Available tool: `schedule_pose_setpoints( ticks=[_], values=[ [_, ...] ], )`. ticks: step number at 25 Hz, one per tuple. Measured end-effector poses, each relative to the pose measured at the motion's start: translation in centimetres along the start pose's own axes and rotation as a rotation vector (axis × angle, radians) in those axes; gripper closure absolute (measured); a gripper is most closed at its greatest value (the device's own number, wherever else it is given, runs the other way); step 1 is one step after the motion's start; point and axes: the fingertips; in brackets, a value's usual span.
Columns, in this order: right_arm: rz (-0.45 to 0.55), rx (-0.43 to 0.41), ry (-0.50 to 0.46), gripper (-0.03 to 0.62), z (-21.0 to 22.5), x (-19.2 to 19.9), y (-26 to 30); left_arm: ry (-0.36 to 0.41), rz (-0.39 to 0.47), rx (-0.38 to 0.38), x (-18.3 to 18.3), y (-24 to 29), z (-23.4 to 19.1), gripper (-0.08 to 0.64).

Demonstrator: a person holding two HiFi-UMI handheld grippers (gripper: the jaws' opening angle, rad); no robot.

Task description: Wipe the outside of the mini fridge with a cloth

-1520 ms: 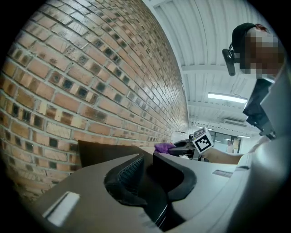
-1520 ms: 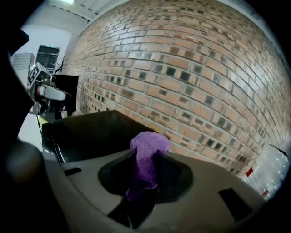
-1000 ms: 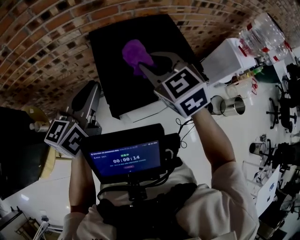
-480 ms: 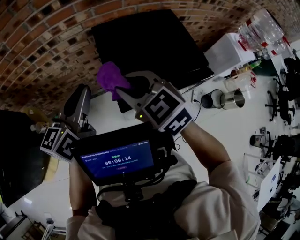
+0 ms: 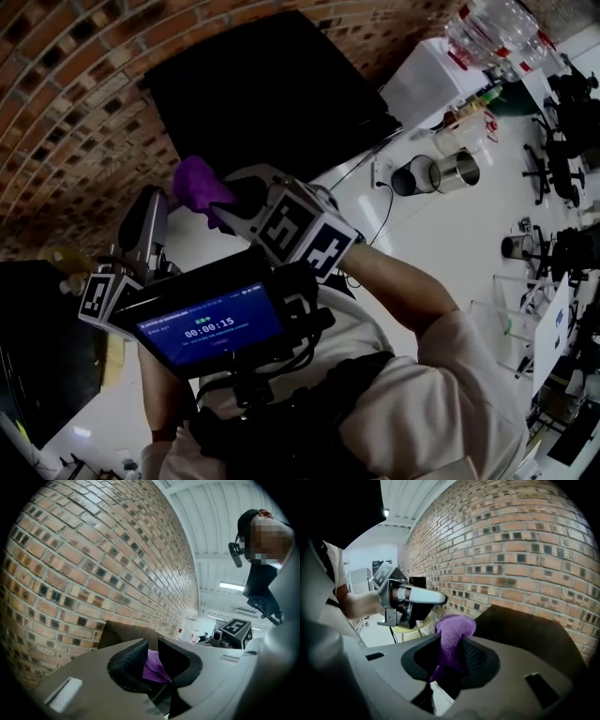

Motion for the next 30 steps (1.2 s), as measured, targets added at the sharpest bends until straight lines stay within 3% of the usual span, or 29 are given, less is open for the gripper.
schedule_pose_setpoints(
  ticks=[7,30],
  values=[
    [-0.007,0.038,0.016,0.48,1.8,1.4,-2.2,0.013,-0.014,0.035,0.4,1.7,2.0,0.506],
    [-0.006,0.287,0.081,0.48,13.1,9.5,-13.4,0.089,-0.092,0.115,2.9,10.0,11.4,0.506]
  ],
)
Point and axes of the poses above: the fingertips, and each gripper's own axes: y forward along the fingers, z to its right, x out of its underside, and after that the axes turned 2 degrees about -y, right-handed
